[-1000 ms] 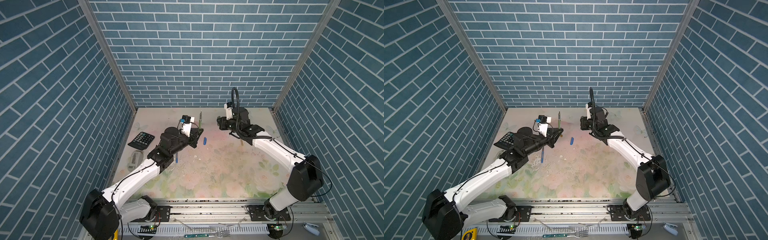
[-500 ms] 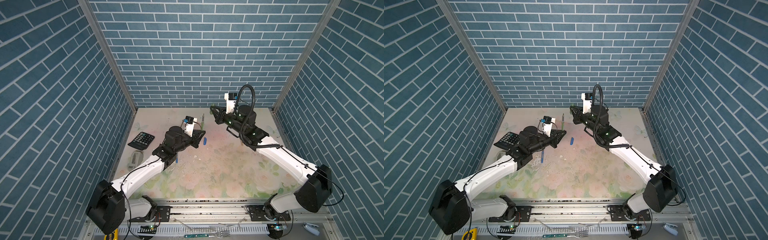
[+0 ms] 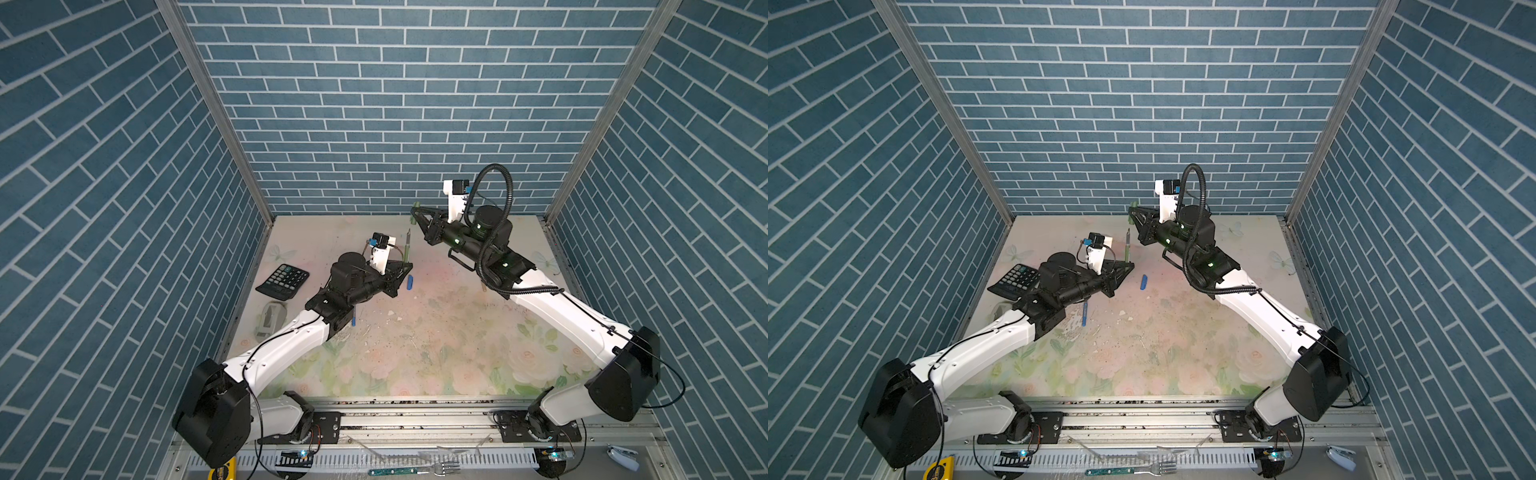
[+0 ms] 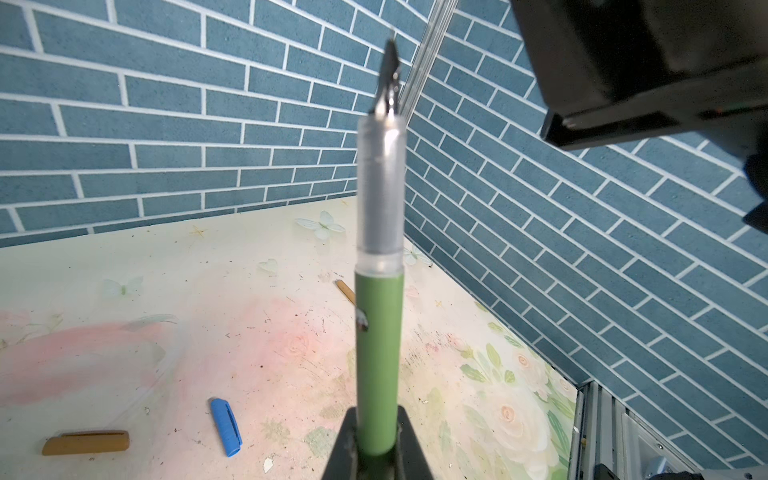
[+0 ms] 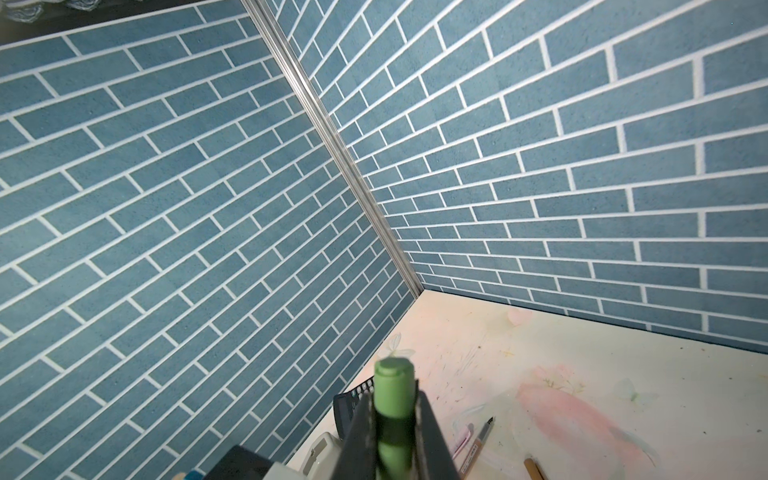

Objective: Insert the pens into the pen caps
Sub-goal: 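Lift the green cap and bring it above the left-held pen nib, then lower the green cap with the right gripper down onto the pen nib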

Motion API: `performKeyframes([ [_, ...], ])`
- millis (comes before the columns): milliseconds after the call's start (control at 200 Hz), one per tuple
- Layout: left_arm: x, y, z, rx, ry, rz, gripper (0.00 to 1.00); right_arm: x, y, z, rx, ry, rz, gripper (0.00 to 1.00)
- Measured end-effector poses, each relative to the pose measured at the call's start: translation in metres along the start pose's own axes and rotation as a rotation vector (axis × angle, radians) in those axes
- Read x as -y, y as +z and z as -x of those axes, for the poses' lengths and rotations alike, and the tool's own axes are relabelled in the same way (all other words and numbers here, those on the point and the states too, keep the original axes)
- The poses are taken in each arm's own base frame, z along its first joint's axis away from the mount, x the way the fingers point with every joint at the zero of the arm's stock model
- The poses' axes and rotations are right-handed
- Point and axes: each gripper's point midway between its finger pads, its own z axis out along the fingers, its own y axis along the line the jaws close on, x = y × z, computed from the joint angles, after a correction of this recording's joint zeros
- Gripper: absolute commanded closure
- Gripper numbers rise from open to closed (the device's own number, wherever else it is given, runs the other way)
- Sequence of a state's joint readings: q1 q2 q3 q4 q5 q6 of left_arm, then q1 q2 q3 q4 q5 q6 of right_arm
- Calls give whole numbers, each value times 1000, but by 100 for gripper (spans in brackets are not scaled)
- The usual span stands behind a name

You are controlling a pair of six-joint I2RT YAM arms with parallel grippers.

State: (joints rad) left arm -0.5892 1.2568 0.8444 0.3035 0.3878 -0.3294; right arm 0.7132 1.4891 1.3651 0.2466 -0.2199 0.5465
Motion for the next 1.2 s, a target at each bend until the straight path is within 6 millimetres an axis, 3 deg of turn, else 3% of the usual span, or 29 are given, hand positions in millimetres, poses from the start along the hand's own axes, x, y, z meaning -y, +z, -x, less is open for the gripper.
performKeyframes([
  [1200,-1,0,-1,-5,-9,3,100,7,7,-30,-104,33,1,90],
])
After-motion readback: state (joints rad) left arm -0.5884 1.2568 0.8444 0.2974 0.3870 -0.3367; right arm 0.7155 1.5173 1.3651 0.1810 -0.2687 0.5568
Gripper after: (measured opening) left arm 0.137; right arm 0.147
